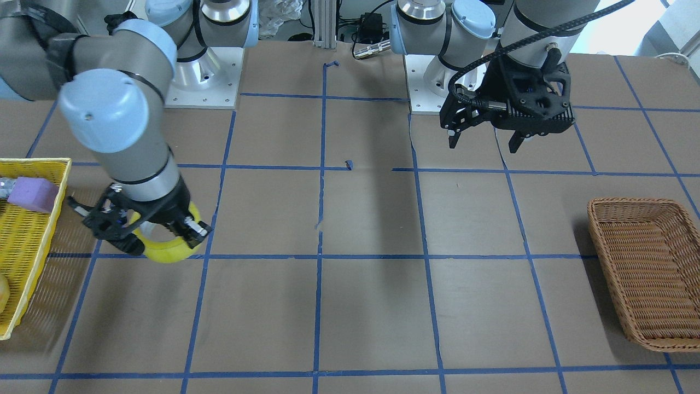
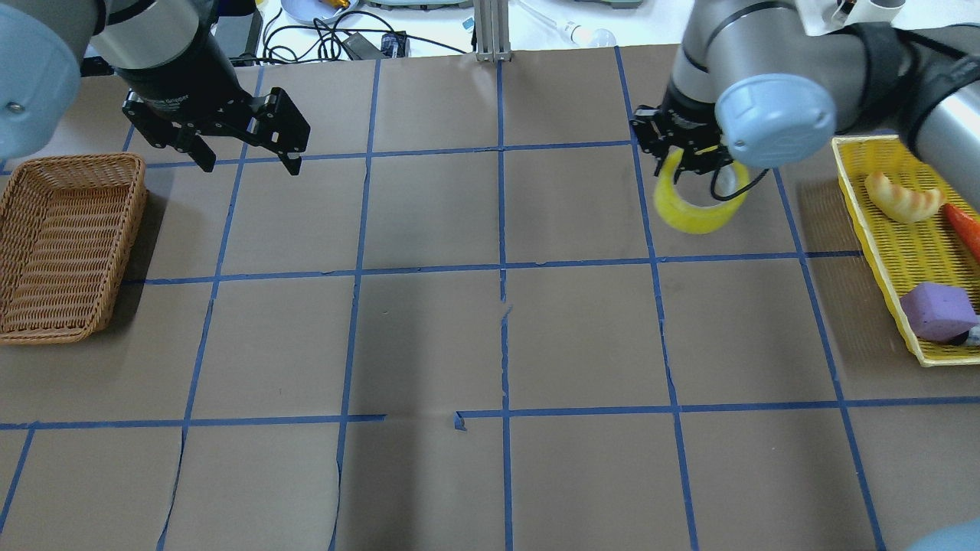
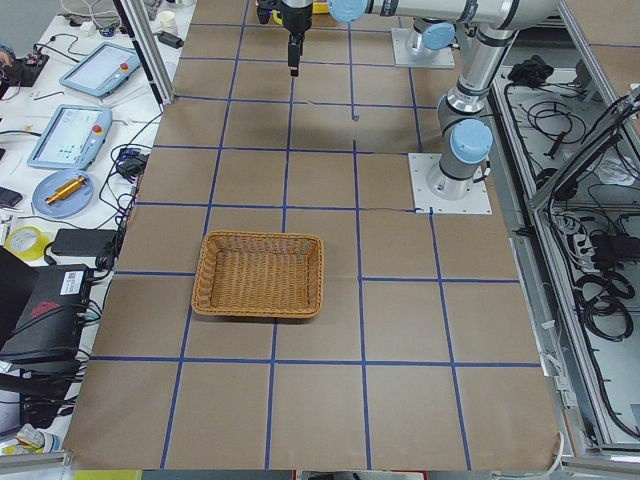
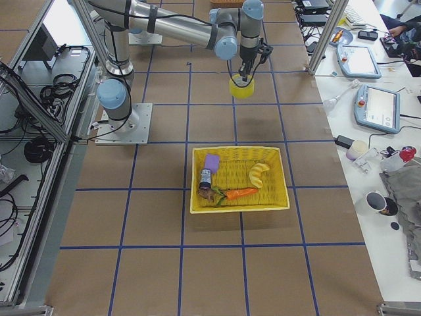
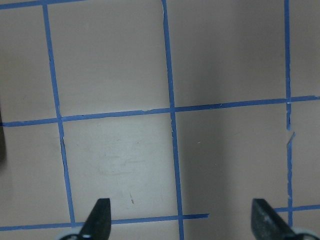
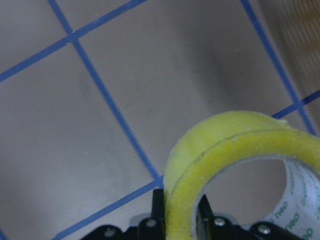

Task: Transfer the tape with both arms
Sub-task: 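Carry the tape roll with the right gripper to the table center and set it down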

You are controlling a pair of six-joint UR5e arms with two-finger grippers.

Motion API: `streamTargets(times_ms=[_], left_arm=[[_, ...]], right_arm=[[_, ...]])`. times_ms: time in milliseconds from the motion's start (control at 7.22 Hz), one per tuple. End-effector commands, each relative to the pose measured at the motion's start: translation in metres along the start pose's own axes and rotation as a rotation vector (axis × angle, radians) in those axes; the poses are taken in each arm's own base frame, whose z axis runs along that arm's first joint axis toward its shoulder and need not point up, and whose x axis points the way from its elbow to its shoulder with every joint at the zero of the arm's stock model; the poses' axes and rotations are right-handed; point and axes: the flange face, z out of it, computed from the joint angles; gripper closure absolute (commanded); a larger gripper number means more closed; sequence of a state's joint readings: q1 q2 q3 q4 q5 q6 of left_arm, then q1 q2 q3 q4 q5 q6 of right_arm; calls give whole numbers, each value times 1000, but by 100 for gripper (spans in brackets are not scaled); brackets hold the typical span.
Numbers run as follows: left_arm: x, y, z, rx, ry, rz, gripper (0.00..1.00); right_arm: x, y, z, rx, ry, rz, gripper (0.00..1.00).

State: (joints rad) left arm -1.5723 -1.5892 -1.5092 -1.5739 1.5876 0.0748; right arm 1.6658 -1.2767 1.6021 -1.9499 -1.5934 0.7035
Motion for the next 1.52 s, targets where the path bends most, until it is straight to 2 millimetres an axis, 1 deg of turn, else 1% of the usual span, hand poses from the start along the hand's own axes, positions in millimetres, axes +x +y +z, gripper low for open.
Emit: streamTargets(times_ms=[0,138,277,415,554,692,831,969,1108,1246,1385], left_arm=[[0,0,0,0,0,0,0],[0,0,0,0,0,0,0],[0,0,0,0,0,0,0],[0,0,0,0,0,0,0],[0,0,0,0,0,0,0],[0,0,0,0,-2,0,0],[0,1,-1,1,0,-1,0],[0,1,-1,1,-2,0,0],[0,0,0,0,0,-1,0],[0,0,0,0,-2,0,0],[0,0,0,0,-2,0,0]], right_arm=[[-95,68,40,-13,-23,111,100],[-122,78,60,-11,-33,139,100],[-140,84,76,-22,-36,162,100],[-155,93,92,-51,-57,221,100],[-168,108,109,-54,-66,237,100],[-172,116,122,-62,-53,232,96],[-173,116,128,-67,-45,229,71],[-172,116,125,-63,-48,222,19],[-171,115,109,-53,-66,214,0],[-165,112,80,-25,-87,164,0],[-150,99,47,2,-124,135,0]])
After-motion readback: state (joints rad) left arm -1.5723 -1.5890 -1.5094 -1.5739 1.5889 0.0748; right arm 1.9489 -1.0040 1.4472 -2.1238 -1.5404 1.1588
